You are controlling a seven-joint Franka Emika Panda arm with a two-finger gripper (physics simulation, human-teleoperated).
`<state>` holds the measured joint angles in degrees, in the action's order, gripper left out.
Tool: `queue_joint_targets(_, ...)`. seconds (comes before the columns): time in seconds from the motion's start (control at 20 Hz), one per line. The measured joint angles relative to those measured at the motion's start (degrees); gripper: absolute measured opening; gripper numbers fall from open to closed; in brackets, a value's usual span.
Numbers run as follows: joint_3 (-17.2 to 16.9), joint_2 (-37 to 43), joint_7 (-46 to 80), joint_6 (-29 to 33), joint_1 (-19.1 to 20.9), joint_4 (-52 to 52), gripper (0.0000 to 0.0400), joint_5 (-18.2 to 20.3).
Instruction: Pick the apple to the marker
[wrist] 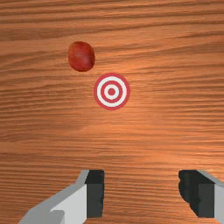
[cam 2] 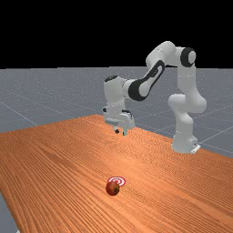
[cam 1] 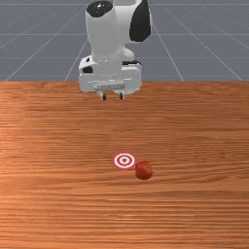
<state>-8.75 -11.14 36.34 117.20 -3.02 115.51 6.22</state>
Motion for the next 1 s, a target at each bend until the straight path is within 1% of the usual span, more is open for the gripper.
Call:
queue_joint_targets(0.05, 0.4, -0.2, 0.8, 3.2, -0.4, -0.1, 0.031, 0.1)
queue_joint_targets(0.1, 1.1, -0.4, 1.4, 5.8, -1.1, -0.2, 0.0346, 0.2)
queue_joint_targets(0.15, 2.0, -1.3, 2.6, 8.5, -2.1, -0.6, 0.0367, 0.2)
queue_joint_targets(0.25, 3.8, -4.8, 5.5, 14.2, -4.6, -1.8, 0.0388, 0.5)
queue_joint_targets(0.35, 5.1, -9.4, 6.9, 18.8, -6.6, -3.2, 0.0396, 0.8)
queue_joint_targets(0.4, 5.5, -11.7, 7.2, 19.9, -7.1, -4.4, 0.0397, 1.0)
queue_joint_targets(0.6, 5.6, -20.6, 7.8, 20.6, -6.8, -12.8, 0.04, 1.7)
queue_joint_targets(0.8, 4.6, -25.1, 8.4, 21.0, -6.0, -16.5, 0.04, 1.5)
queue_joint_targets(1.0, 4.2, -31.6, 9.3, 20.9, -5.6, -21.5, 0.04, 1.5)
